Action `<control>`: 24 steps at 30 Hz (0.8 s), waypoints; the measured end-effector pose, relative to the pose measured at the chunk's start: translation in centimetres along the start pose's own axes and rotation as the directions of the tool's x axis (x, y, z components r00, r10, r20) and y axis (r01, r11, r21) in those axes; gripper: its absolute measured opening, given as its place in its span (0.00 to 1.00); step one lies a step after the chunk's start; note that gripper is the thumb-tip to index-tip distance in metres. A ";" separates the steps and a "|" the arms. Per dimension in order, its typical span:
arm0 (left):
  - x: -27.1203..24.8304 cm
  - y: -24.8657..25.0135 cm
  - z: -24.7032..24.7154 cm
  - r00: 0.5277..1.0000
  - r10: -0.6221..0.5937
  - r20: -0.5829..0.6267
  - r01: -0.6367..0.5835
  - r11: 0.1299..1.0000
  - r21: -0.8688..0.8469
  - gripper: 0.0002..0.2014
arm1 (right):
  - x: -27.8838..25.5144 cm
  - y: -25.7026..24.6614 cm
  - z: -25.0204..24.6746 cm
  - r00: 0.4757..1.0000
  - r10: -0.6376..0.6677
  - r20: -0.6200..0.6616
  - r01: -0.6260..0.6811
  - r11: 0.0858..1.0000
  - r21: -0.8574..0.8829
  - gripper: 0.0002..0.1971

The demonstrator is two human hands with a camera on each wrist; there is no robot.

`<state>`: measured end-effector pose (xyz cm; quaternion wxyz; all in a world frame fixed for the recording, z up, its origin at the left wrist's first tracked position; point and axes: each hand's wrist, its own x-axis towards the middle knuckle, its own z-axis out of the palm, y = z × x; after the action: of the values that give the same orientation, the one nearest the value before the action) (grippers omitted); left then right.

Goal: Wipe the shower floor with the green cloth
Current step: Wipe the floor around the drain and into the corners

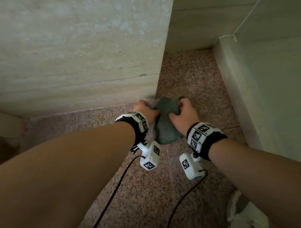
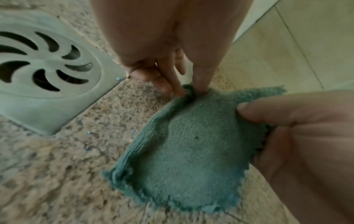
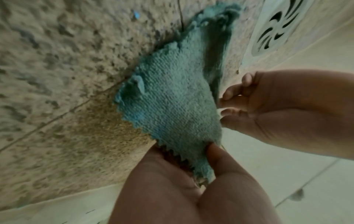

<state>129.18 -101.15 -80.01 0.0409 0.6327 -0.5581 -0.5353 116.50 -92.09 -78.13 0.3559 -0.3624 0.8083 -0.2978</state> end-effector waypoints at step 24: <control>-4.0 -2.4 -3.3 0.979 0.089 -0.184 -0.036 0.961 0.274 0.14 | 0.0 -0.4 -0.5 0.957 -0.274 -0.091 0.185 0.823 -0.537 0.21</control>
<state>133.93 -99.08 -77.66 0.0262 0.6636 -0.6387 -0.3885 116.29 -92.20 -77.59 0.1378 -0.5143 0.8354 -0.1363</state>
